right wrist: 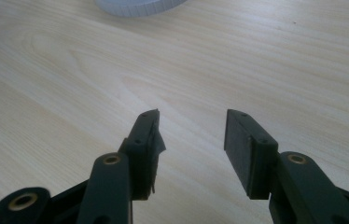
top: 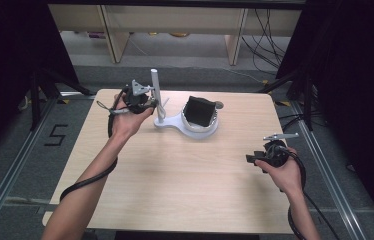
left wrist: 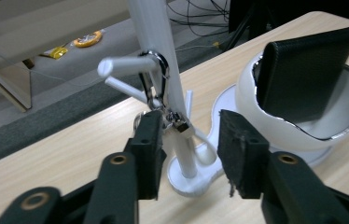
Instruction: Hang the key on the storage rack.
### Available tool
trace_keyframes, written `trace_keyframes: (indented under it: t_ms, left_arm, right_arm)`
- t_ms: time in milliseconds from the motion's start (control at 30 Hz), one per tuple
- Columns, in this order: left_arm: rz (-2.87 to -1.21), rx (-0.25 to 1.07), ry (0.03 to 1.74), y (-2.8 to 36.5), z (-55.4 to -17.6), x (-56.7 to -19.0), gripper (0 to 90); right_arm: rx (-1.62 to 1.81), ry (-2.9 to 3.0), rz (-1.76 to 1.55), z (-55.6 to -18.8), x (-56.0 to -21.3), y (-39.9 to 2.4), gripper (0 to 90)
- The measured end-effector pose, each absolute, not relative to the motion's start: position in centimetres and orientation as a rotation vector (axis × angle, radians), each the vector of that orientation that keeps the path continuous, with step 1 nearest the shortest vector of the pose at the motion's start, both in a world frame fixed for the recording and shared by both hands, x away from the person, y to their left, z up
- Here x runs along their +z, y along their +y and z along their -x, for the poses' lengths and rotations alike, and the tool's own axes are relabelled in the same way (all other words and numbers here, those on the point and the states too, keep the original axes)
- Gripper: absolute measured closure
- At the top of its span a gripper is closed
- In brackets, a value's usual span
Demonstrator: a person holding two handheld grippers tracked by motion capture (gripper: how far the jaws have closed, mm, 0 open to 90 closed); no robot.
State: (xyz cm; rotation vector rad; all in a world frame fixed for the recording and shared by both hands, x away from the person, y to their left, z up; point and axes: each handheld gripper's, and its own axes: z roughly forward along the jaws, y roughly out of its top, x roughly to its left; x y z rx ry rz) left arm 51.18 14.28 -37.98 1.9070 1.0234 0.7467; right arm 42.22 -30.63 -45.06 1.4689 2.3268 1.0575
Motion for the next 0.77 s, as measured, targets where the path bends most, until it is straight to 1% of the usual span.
trace_keyframes:
  t_ms: [133,267,333,433,533,633,767]
  left_arm:
    - [-1.88,0.725,1.028,16.1,-49.4,-39.3,48.7]
    - [-1.851,0.707,1.02,18.5,-47.3,-41.7,39.9]
    - [-1.819,0.696,1.033,19.6,-46.0,-43.3,37.0]
    - [-1.799,0.666,1.045,20.8,-43.9,-46.1,35.1]
    - [-1.761,0.662,1.063,21.8,-42.0,-48.6,34.0]
    - [-1.726,0.663,1.077,22.3,-40.6,-50.1,32.3]
    - [-1.673,0.675,1.085,22.6,-39.1,-51.4,32.8]
  right_arm:
    - [1.046,2.296,-1.468,-42.0,-45.4,-30.9,55.8]
    - [1.021,2.268,-1.499,-41.7,-45.7,-30.9,55.1]
    - [1.03,2.261,-1.506,-41.7,-46.0,-30.9,54.8]
    - [1.033,2.282,-1.487,-41.8,-46.7,-30.8,54.4]
    - [1.016,2.282,-1.514,-41.7,-47.2,-30.4,54.0]
    - [1.037,2.281,-1.512,-41.6,-47.3,-30.1,53.6]
    - [1.049,2.282,-1.496,-41.7,-47.1,-30.1,51.4]
